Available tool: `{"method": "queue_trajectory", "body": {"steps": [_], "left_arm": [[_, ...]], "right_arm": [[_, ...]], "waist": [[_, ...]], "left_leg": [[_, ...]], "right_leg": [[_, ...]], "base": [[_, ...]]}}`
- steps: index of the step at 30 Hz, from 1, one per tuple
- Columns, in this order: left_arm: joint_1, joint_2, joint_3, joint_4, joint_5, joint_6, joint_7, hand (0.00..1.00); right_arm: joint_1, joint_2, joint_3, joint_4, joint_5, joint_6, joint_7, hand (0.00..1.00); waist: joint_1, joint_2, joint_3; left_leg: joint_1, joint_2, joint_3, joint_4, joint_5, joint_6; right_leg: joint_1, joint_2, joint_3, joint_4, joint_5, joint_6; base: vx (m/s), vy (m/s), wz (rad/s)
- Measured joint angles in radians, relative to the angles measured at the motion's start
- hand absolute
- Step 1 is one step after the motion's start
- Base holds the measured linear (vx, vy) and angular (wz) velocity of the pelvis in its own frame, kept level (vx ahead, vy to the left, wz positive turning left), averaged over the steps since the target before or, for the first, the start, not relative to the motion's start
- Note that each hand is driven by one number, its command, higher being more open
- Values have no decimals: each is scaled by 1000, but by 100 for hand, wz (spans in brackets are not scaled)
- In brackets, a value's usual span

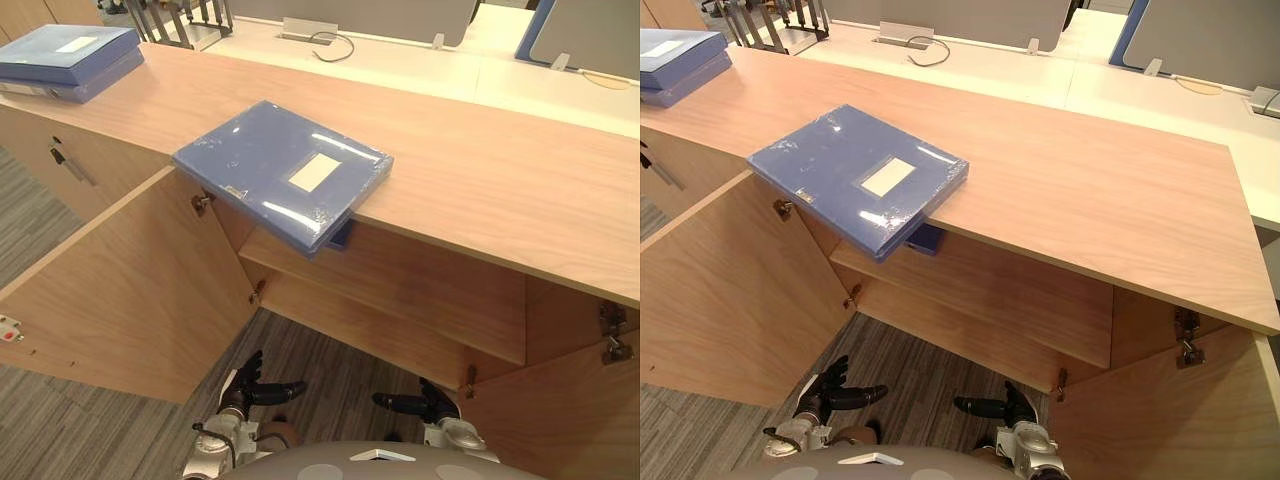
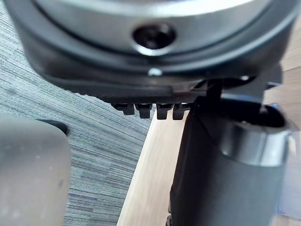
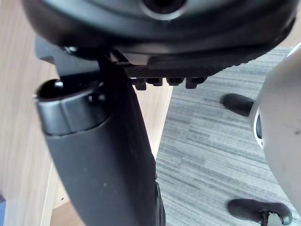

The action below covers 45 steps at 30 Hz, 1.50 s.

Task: Walk over to the cabinet, pick up the folder, carry it to the office cabinet, place the folder inside the office cabinet, then close the office cabinet door

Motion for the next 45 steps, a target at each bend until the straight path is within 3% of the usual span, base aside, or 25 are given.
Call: {"method": "queue_trajectory", "body": {"steps": [17, 32, 45], "left_arm": [[-27, -7, 18, 56, -7, 1, 5, 100], [-36, -16, 82, 106, -44, 2, 9, 100], [-36, -13, 91, 124, -45, 2, 21, 100]], "right_arm": [[-7, 0, -16, 19, 0, 1, 4, 100], [14, 1, -38, 20, 1, 3, 8, 100], [19, 4, -57, 20, 1, 3, 8, 100]], "waist": [[0, -1, 0], [-2, -18, -6], [-22, -22, -9]], "left_leg": [[17, 0, 9, -20, 0, 0], [17, 0, 4, -18, 0, 0], [19, -3, -8, -53, 23, 2]], "right_leg": [[0, 1, 11, 0, -1, 1], [3, 1, 4, 0, -1, 4], [4, 1, -16, -7, 0, 6]], "base": [[4, 0, -1], [0, 0, 0], [-5, -8, 3]]}}
